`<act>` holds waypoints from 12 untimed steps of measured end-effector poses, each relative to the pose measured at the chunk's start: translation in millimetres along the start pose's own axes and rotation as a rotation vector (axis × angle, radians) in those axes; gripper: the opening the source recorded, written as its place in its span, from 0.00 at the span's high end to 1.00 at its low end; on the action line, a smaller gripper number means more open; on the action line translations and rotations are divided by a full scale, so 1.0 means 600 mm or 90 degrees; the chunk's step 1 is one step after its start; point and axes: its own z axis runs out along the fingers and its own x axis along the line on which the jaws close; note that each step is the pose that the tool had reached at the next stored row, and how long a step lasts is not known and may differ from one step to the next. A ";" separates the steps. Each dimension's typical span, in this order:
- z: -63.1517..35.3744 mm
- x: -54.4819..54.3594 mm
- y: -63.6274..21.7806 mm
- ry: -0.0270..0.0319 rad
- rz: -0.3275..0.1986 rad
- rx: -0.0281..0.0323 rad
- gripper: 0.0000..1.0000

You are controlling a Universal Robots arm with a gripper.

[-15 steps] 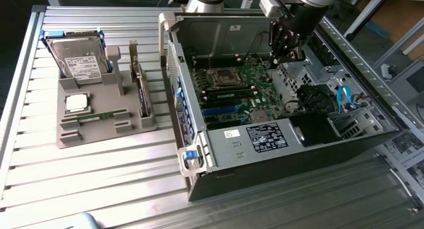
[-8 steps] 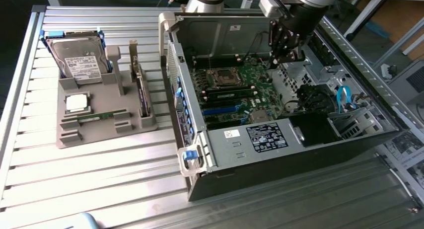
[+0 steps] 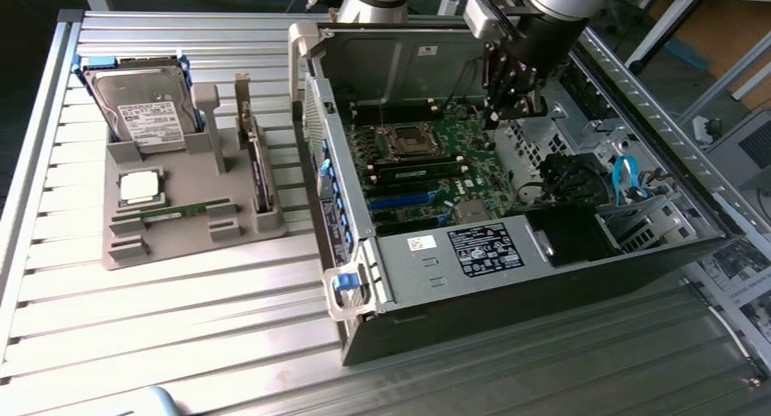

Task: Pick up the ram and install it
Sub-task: 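Press down the ram until it locks into place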

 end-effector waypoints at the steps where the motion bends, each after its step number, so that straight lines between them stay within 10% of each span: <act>1: 0.003 0.000 0.000 0.0000 0.000 0.0000 0.89; 12: 0.031 0.001 0.003 0.0000 0.000 0.0000 0.89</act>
